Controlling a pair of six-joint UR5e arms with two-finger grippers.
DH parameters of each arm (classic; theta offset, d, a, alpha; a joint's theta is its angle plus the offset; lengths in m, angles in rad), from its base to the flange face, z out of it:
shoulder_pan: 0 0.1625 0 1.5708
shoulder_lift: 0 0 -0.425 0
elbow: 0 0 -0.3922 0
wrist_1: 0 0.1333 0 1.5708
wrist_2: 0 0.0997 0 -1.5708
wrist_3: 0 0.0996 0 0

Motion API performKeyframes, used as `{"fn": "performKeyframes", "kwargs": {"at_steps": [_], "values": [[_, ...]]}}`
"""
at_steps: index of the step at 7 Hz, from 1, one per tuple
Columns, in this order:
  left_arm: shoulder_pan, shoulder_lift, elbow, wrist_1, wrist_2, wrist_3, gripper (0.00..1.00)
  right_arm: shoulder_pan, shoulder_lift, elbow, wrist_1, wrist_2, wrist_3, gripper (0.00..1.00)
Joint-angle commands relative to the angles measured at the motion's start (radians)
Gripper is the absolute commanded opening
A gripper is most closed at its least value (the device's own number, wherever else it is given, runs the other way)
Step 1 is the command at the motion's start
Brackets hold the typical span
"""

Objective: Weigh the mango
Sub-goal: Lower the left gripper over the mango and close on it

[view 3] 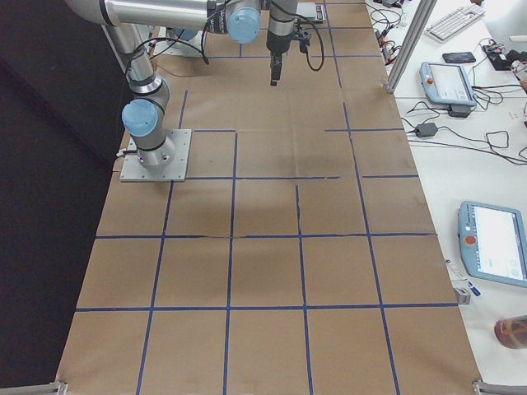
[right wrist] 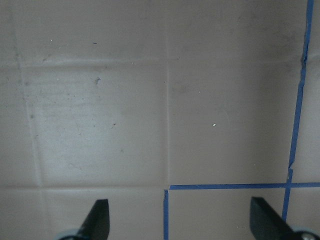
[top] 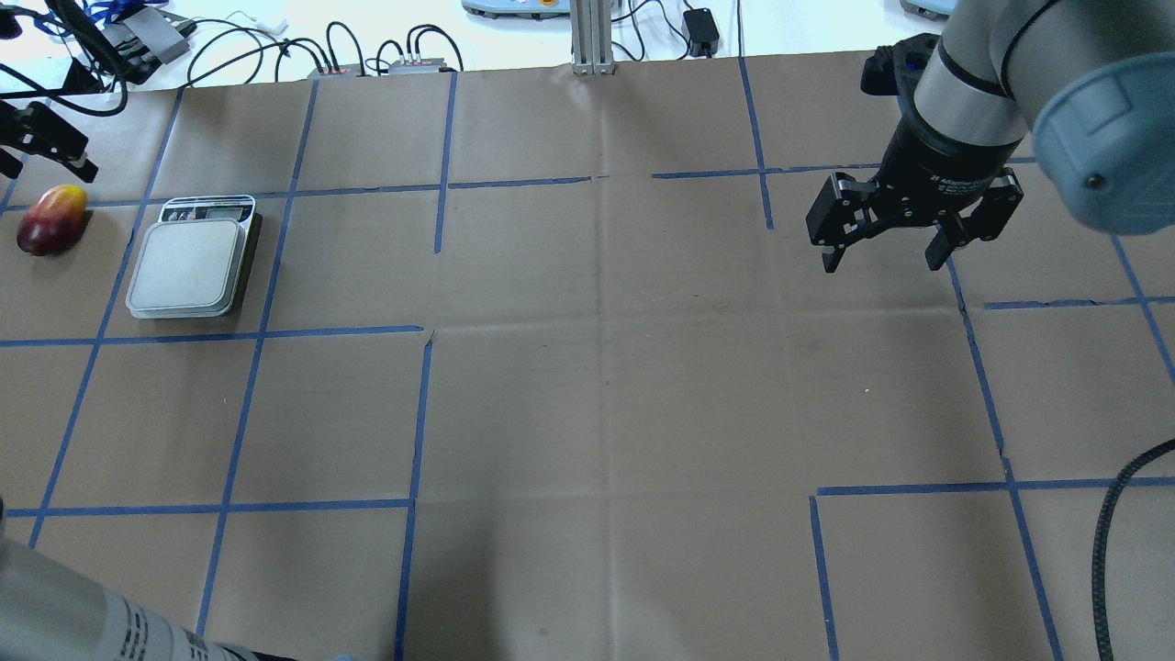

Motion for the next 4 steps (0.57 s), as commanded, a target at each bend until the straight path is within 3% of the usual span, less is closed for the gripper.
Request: {"fn": "performKeyframes", "kwargs": {"at_steps": [1, 3, 4], "values": [[0.098, -0.296, 0.349, -0.007, -0.004, 0.140, 1.00, 0.000, 0.000, 0.000, 0.000, 0.000, 0.000, 1.00], [0.112, -0.436, 0.501, -0.024, -0.004, 0.195, 1.00, 0.000, -0.002, 0.000, 0.000, 0.000, 0.000, 1.00], [0.129, -0.464, 0.514, -0.024, -0.022, 0.210, 1.00, 0.000, 0.000, 0.000, 0.000, 0.000, 0.000, 1.00]]}}
